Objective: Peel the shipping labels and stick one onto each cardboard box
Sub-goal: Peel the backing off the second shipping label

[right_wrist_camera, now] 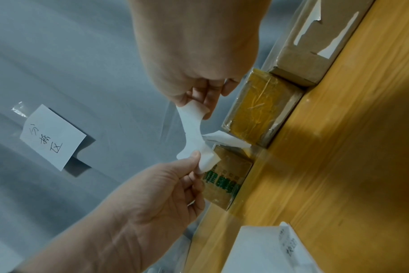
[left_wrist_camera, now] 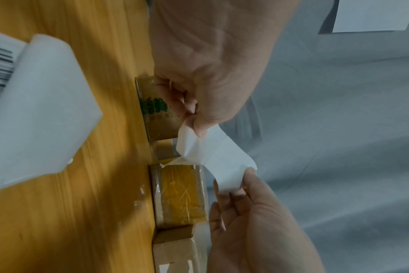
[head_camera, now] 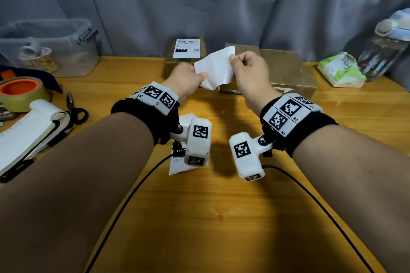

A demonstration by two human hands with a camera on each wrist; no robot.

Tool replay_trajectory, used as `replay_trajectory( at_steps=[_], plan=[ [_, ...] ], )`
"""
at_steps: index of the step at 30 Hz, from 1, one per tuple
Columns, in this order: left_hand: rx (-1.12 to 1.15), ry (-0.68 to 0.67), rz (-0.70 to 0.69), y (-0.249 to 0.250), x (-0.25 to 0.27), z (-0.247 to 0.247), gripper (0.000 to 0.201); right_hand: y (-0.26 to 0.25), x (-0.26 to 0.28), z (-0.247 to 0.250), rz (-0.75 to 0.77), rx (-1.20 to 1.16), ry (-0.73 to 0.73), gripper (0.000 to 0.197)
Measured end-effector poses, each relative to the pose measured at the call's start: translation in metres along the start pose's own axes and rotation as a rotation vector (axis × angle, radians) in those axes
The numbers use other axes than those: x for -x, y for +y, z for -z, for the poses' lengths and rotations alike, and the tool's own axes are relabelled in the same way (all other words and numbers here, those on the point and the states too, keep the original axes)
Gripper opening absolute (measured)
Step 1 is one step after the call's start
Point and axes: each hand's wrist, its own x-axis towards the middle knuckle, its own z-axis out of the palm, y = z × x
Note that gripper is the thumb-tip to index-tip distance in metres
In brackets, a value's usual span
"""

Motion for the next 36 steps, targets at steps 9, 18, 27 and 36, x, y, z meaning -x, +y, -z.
replay_trajectory(
  at_steps=[9, 18, 27, 36],
  plan=[
    [0.172, 0.042, 0.05, -0.009, -0.007, -0.001, 0.024, -0.002, 0.001, 0.005, 0.008, -0.007, 0.024, 0.023],
    [-0.278, 0.202, -0.088, -0.011, -0.01, 0.005, 0.032, -0.007, -0.003, 0.009, -0.001, -0.039, 0.1, 0.02],
    [-0.549, 0.216, -0.15, -0.022, -0.009, 0.013, 0.027, -0.01, -0.001, 0.009, -0.008, -0.078, 0.133, 0.019],
    [-0.591, 0.235, -0.088, -0.03, -0.011, 0.02, 0.029, -0.016, 0.004, 0.008, 0.016, -0.118, 0.157, 0.019]
  ],
)
